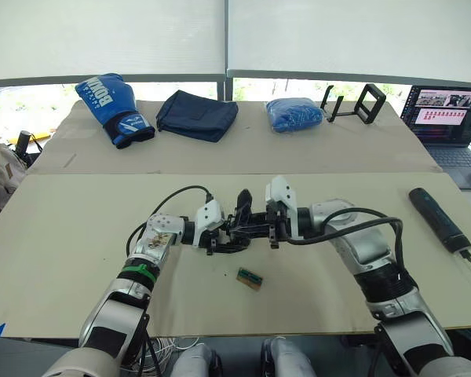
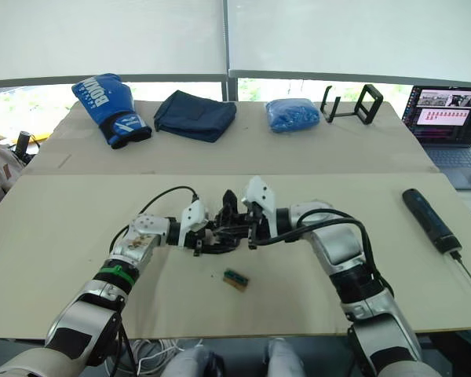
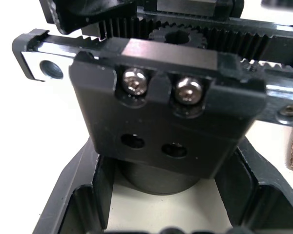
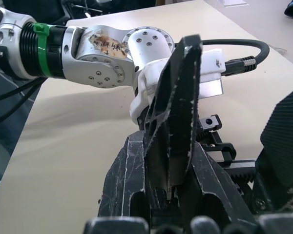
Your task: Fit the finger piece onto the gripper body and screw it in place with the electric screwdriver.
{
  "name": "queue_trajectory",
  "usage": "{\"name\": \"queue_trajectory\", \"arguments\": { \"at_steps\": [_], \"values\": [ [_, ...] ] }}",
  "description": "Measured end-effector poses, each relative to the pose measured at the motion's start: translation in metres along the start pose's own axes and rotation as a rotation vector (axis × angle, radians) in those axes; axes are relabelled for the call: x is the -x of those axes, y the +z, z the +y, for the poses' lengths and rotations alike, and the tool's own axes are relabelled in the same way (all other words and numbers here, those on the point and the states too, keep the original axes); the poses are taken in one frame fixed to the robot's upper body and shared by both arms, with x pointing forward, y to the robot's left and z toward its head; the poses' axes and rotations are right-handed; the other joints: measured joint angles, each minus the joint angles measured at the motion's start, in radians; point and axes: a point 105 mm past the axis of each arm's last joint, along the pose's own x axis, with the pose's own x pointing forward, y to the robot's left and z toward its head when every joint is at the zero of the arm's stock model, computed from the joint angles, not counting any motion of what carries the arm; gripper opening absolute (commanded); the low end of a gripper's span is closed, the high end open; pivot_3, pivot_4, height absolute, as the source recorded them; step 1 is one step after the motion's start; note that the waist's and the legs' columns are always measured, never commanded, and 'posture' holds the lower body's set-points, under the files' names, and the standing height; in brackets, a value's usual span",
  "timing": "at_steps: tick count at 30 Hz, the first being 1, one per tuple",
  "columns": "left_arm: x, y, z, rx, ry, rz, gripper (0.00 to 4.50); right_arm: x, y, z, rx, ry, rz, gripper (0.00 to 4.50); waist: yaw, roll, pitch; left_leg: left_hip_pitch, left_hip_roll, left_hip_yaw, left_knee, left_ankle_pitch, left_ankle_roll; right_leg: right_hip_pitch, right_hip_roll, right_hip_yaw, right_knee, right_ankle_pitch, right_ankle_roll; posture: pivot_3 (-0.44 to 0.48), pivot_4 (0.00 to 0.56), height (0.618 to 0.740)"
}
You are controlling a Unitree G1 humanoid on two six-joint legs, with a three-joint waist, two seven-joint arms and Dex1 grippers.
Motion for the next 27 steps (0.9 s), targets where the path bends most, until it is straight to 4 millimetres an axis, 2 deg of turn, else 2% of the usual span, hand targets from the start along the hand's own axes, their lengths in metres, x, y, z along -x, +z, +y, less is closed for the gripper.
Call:
{"name": "queue_trajectory", "arguments": {
  "at_steps": [14, 27],
  "values": [
    [0.0002, -0.0005, -0.0002, 0.001, 0.002, 0.000, 2.32, 0.0028, -0.0104, -0.0019, -0.018, -0.016, 0.024, 0.38, -0.001, 0.000, 0.000, 0.000, 0.000, 0.000, 0.000, 0.000, 0.000, 0.000, 0.000, 0.000, 0.000, 0.000, 0.000, 0.000, 0.150, 0.740],
    [0.0002, -0.0002, -0.0004, -0.002, 0.004, -0.002, 2.32, 0.0035, -0.0110, -0.0003, -0.032, -0.005, 0.029, 0.38, -0.001, 0.000, 0.000, 0.000, 0.000, 0.000, 0.000, 0.000, 0.000, 0.000, 0.000, 0.000, 0.000, 0.000, 0.000, 0.000, 0.150, 0.740]
  ]
}}
